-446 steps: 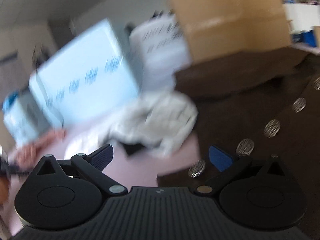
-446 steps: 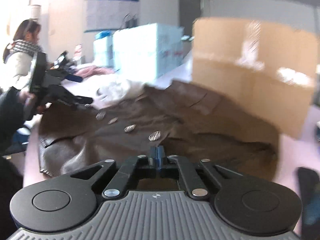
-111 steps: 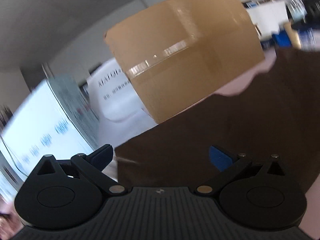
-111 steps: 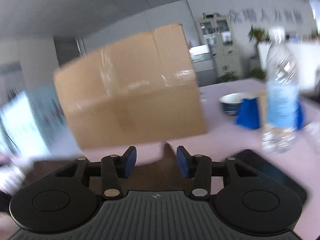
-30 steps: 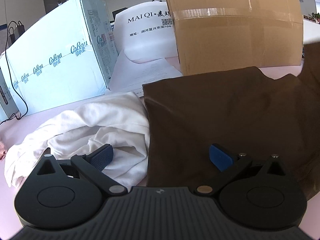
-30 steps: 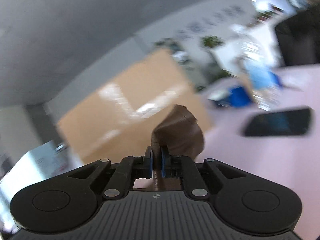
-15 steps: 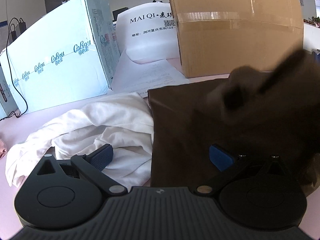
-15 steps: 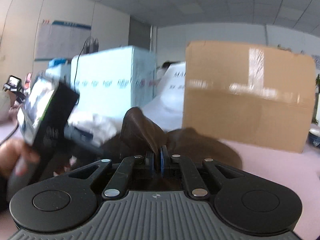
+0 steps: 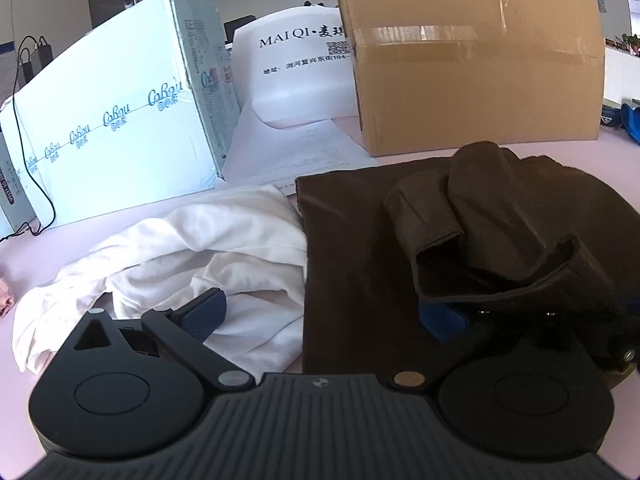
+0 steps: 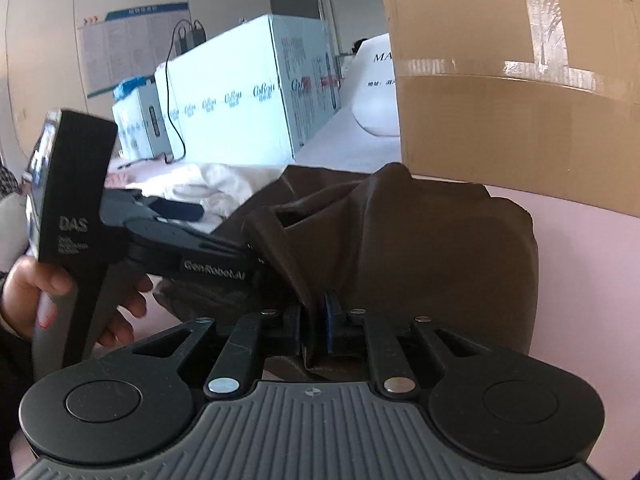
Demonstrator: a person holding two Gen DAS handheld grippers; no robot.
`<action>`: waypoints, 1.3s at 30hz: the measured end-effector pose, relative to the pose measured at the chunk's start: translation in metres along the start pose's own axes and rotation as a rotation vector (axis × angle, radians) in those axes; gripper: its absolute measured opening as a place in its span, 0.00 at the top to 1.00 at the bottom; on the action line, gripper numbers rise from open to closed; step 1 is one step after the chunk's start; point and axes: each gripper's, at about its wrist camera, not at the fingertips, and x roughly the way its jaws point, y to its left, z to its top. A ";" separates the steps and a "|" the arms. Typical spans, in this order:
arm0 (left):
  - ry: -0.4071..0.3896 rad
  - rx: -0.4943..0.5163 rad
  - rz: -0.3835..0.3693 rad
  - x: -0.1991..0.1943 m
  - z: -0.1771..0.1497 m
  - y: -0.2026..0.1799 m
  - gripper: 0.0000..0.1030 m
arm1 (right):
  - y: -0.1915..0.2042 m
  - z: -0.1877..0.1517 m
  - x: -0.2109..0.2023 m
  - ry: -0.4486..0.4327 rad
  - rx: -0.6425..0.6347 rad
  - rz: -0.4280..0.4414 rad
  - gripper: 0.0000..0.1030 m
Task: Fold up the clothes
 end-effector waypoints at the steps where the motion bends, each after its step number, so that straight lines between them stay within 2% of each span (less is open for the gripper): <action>1: -0.002 -0.010 0.000 0.000 0.000 0.002 0.00 | 0.001 -0.001 0.000 0.005 -0.007 -0.003 0.88; 6: -0.028 -0.108 -0.026 -0.007 0.000 0.020 0.00 | 0.006 -0.005 0.005 0.031 -0.042 -0.019 0.86; 13: -0.113 -0.253 -0.070 -0.018 -0.001 0.044 0.00 | 0.011 -0.005 0.008 0.046 -0.074 -0.036 0.83; 17: -0.124 -0.306 -0.075 -0.015 -0.001 0.052 0.00 | 0.017 -0.006 0.011 0.048 -0.113 -0.059 0.78; 19: -0.129 -0.347 -0.083 -0.012 -0.002 0.057 0.00 | 0.027 -0.007 0.010 0.042 -0.172 -0.104 0.73; 20: -0.135 -0.375 -0.088 -0.011 -0.003 0.060 0.00 | 0.032 -0.008 0.008 0.028 -0.197 -0.122 0.62; 21: -0.140 -0.395 -0.088 -0.010 -0.004 0.063 0.00 | 0.035 -0.009 0.004 0.002 -0.210 -0.122 0.46; 23: -0.150 -0.419 -0.069 -0.007 -0.005 0.065 0.00 | 0.034 -0.011 -0.016 -0.103 -0.206 -0.067 0.25; 25: -0.155 -0.436 -0.039 -0.004 -0.003 0.066 0.00 | 0.030 -0.013 -0.042 -0.253 -0.183 -0.018 0.21; 27: -0.132 -0.438 -0.021 -0.001 0.001 0.067 0.00 | 0.027 -0.011 -0.059 -0.315 -0.173 -0.071 0.18; 30: -0.060 -0.391 -0.096 0.004 0.019 0.061 0.00 | 0.022 -0.006 -0.079 -0.362 -0.159 -0.171 0.18; 34: -0.041 -0.364 -0.214 0.004 0.049 0.043 0.00 | -0.004 -0.007 -0.091 -0.315 -0.031 -0.168 0.20; 37: 0.004 -0.272 -0.268 0.011 0.069 0.019 0.00 | -0.024 -0.006 -0.087 -0.239 0.112 -0.142 0.20; 39: 0.060 -0.207 -0.289 0.024 0.081 -0.001 0.00 | -0.030 -0.006 -0.086 -0.205 0.175 -0.080 0.20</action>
